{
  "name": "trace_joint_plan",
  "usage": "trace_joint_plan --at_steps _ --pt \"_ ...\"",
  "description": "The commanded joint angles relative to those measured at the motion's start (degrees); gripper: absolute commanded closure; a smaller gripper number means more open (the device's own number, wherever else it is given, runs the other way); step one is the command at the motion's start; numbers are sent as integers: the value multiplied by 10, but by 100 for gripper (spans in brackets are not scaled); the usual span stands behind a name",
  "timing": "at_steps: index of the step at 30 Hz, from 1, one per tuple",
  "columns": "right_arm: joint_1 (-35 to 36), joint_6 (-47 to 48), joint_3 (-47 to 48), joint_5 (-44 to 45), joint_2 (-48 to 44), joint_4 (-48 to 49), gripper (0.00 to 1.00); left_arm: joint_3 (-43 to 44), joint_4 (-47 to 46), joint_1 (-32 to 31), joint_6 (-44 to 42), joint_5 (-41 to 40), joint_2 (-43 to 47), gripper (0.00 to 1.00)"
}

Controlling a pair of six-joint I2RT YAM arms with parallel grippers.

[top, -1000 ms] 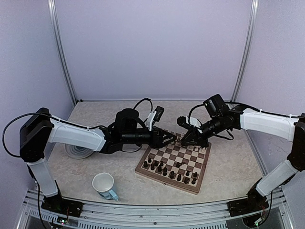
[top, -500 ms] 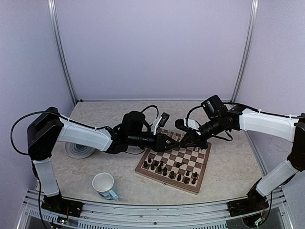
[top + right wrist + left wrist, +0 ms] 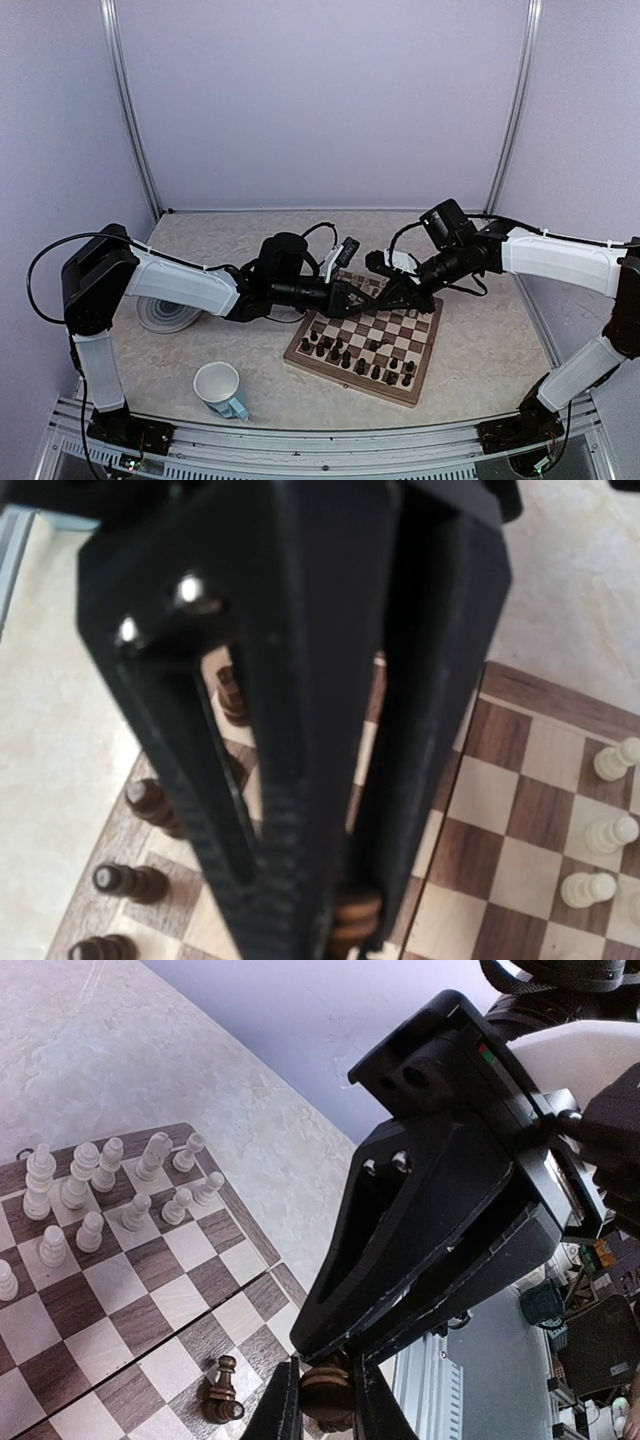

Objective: Set up the chess pieces on the board
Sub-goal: Pass from the right arm to the left, then pass from the left arm to the right

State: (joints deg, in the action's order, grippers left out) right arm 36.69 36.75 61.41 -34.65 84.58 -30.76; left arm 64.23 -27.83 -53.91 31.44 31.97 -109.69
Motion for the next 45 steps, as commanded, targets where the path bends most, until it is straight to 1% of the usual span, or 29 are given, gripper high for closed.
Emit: trace_joint_plan --at_steps 1,2,3,5,6,8,10,14,17,19,25,32,36,40,45 --pt "6 12 24 -9 1 -27 93 3 -30 6 3 20 -4 90" --pt "-1 7 30 -13 -3 -29 89 -2 -38 7 6 19 -2 91" --pt "-13 -2 33 -28 -12 -25 81 -10 -60 8 12 19 2 91" --pt "-53 -18 34 -95 -38 -9 67 -28 -109 13 40 24 10 92" --pt "-72 -25 34 -128 -52 0 63 -36 -141 16 57 29 14 92" --pt "-94 -24 55 -169 -60 -7 61 -47 -195 19 92 34 19 92" --pt "-102 -16 74 -195 -57 -16 61 -50 -248 18 125 41 22 92" --pt "-102 -6 94 -235 -47 -18 60 -59 -389 22 223 62 12 92" --pt "-101 -2 109 -244 -43 -16 60 -58 -474 24 285 71 -6 92" --pt "-100 2 122 -245 -39 -15 60 -55 -511 23 314 70 -16 92" --pt "-82 12 163 -250 -21 -23 60 -48 -551 22 346 53 -33 93" --pt "-41 31 167 -236 -14 -41 60 -42 -605 18 394 32 -53 93" --pt "-30 33 169 -231 -13 -43 61 -34 -618 12 403 20 -62 93" --pt "-25 26 164 -218 -16 -36 68 -31 -629 10 409 16 -65 93" --pt "-24 8 155 -212 -23 -16 80 -31 -634 9 419 13 -70 93"
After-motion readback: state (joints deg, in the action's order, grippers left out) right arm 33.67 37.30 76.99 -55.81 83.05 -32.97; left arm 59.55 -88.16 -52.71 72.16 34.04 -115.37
